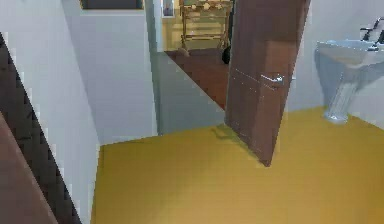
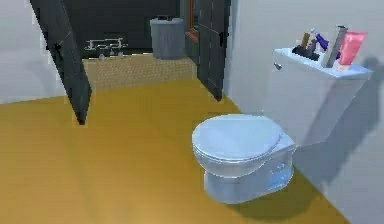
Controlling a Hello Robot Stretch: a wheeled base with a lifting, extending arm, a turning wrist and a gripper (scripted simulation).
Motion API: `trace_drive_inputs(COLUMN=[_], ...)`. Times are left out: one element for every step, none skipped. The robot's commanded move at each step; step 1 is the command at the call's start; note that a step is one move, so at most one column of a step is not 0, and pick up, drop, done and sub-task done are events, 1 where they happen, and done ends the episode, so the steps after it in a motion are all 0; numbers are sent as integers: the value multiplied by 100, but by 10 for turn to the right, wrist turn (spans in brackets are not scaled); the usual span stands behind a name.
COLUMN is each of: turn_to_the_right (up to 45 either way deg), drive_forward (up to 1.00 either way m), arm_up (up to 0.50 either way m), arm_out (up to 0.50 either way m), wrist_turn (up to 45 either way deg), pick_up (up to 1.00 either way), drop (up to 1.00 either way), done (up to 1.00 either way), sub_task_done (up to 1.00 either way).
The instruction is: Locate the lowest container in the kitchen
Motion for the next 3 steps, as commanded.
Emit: trace_drive_inputs(turn_to_the_right=[0, -30, 0], drive_forward=[100, 0, 70], arm_up=[0, 0, 0], arm_out=[0, 0, 0], wrist_turn=[0, 0, 0], pick_up=[0, 0, 0], drop=[0, 0, 0], done=[0, 0, 0], sub_task_done=[0, 0, 0])
